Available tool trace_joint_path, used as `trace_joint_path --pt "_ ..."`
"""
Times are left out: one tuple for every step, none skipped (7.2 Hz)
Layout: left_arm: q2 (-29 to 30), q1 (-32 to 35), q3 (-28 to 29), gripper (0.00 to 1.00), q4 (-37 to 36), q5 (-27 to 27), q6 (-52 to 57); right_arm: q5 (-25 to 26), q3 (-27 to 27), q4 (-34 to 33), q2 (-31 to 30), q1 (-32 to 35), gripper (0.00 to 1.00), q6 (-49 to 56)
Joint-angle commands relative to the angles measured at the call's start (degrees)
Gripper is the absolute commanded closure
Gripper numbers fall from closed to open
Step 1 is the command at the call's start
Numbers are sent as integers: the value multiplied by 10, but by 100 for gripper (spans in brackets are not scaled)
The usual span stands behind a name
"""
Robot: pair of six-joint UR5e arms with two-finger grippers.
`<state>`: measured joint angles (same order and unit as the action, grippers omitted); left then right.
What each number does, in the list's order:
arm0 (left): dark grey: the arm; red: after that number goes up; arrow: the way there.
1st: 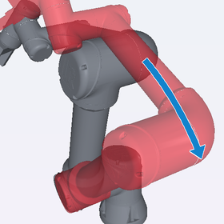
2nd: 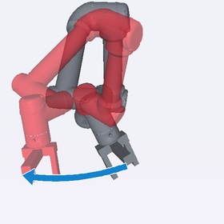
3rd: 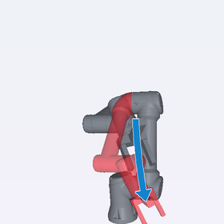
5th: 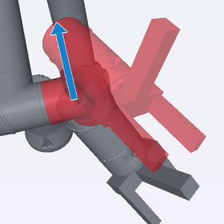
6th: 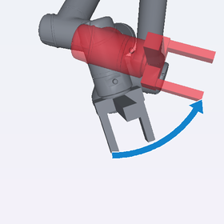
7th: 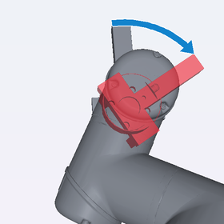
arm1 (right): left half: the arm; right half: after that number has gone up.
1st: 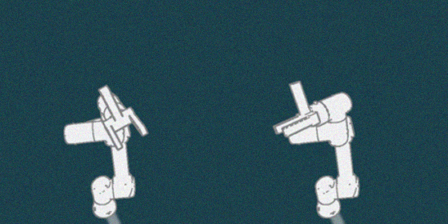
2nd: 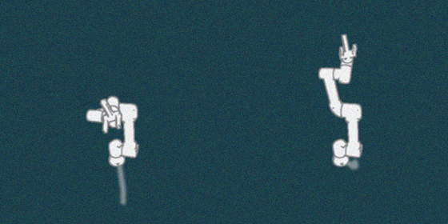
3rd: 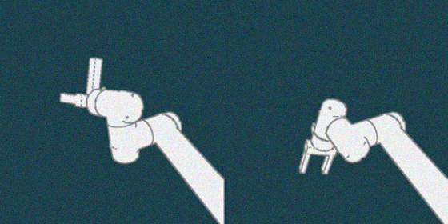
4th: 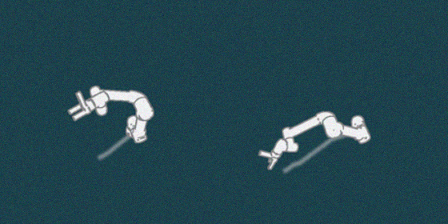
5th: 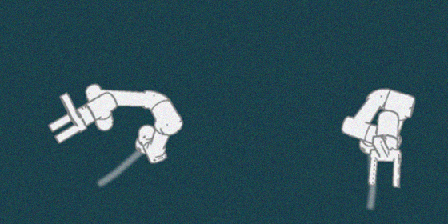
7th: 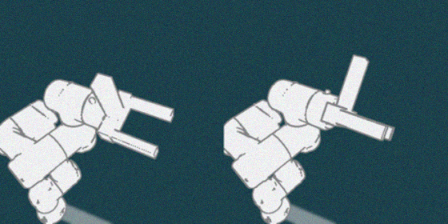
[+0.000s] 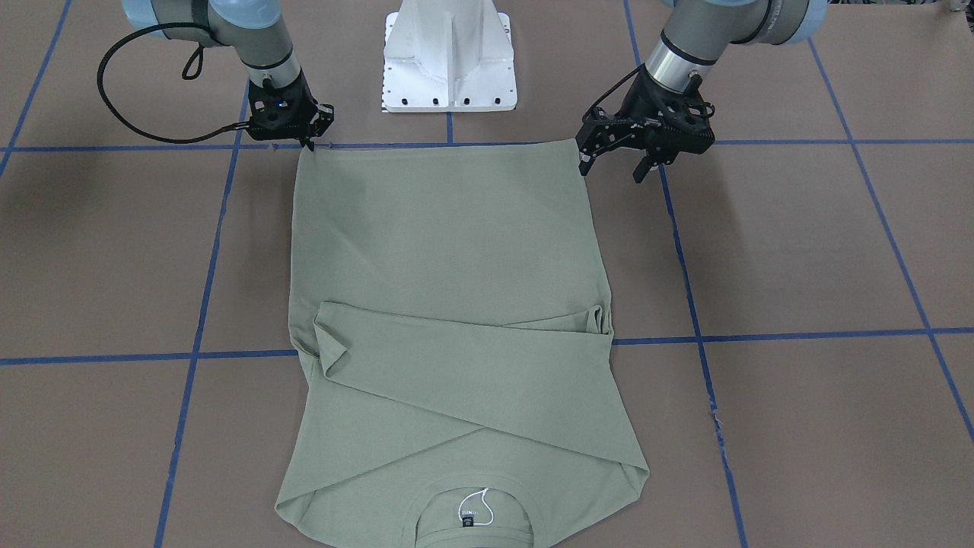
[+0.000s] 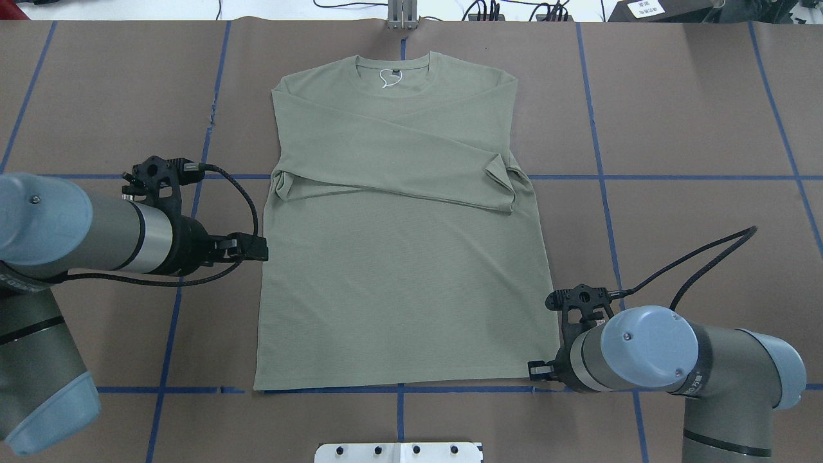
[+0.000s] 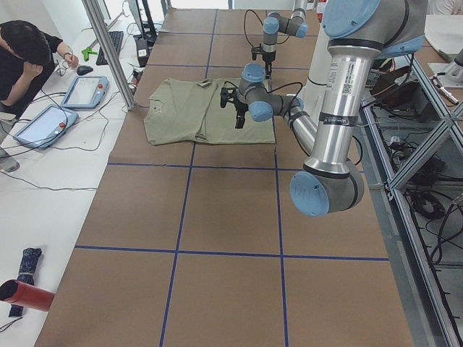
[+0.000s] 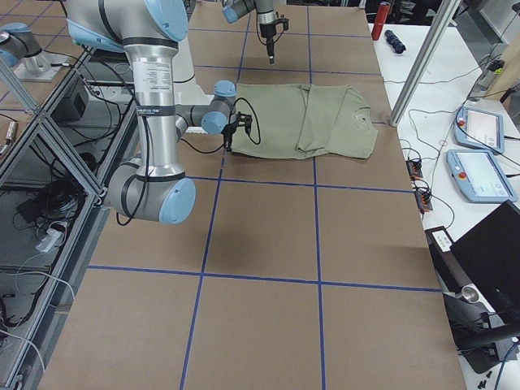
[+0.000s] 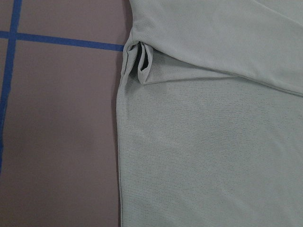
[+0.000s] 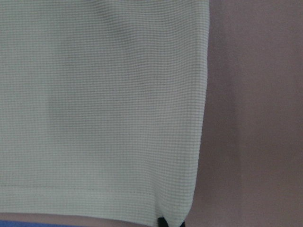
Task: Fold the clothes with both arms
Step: 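Move both grippers to the hem corners nearest the robot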
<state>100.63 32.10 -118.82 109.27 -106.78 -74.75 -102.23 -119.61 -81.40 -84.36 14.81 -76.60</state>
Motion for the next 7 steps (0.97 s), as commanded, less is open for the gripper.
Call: trace_joint_path --pt "-22 -99 6 0 1 35 -106 -32 -11 -2 2 13 100 0" --pt "-22 -144 5 0 -3 46 -164 -34 -17 -2 2 20 100 -1" --pt "-21 -176 5 0 -6 47 -207 -30 -18 -2 2 20 100 -3" --pt "-11 -205 7 0 -46 47 -227 -28 -18 -1 2 20 100 -4" --pt "-4 -213 10 1 -61 61 -227 -28 -18 -1 5 20 100 -3" --pt "-5 -213 10 1 -63 82 -226 -29 -17 -1 5 22 100 -3" --pt "-4 -208 16 2 -70 86 -223 -32 -15 -1 5 24 100 -3"
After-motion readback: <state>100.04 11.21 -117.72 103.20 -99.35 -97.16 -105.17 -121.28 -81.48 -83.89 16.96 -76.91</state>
